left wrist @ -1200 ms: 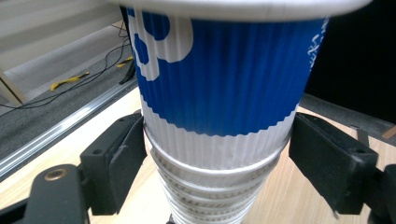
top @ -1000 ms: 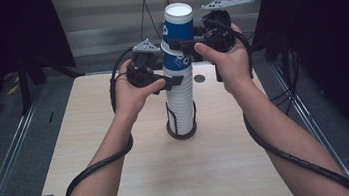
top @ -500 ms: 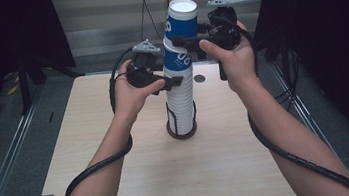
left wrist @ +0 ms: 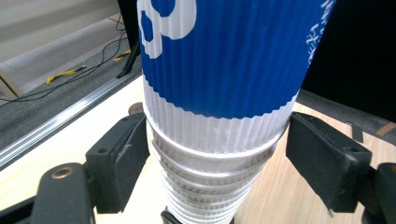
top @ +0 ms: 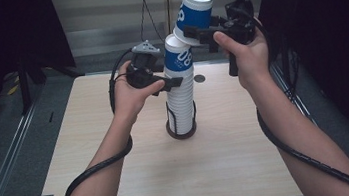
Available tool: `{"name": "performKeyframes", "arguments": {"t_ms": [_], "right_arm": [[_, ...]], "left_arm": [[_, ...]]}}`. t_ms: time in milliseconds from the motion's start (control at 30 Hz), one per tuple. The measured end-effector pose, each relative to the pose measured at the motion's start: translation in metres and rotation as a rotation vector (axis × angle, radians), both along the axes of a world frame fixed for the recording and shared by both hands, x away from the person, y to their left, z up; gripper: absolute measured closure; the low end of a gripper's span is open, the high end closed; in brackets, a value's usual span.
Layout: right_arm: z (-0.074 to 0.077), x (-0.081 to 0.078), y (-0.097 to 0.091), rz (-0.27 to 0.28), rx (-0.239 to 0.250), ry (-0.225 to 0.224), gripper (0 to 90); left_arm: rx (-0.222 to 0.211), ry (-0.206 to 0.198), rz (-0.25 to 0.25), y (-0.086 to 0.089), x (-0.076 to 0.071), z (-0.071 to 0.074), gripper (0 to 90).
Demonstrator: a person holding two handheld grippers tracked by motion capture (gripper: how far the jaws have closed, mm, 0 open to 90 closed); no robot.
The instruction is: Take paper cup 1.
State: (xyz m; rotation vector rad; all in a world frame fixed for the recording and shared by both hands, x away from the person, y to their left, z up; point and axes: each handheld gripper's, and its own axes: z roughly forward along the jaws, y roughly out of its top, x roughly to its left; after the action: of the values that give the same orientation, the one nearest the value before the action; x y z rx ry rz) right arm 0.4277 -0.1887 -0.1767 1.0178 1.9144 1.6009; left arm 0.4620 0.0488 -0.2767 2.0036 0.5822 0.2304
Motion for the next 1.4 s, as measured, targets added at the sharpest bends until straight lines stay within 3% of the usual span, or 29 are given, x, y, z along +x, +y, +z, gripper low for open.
{"name": "performKeyframes", "arguments": {"t_ms": [333,500,767,1400], "right_arm": [[-0.006,-0.007,-0.028,-0.024,0.021,-0.002,21.6],[-0.010,-0.009,-0.046,-0.053,0.019,-0.001,21.6],[-0.028,-0.012,-0.071,-0.086,0.001,0.023,21.6],[-0.074,-0.018,-0.080,-0.065,-0.056,0.071,21.6]], "left_arm": [[-0.007,0.013,-0.016,0.003,-0.001,-0.002,23.2],[0.000,0.032,-0.017,0.003,-0.002,-0.005,17.1],[0.010,0.026,-0.016,0.009,-0.006,-0.003,15.9],[0.015,0.040,-0.030,0.025,-0.019,-0.016,15.9]]}}
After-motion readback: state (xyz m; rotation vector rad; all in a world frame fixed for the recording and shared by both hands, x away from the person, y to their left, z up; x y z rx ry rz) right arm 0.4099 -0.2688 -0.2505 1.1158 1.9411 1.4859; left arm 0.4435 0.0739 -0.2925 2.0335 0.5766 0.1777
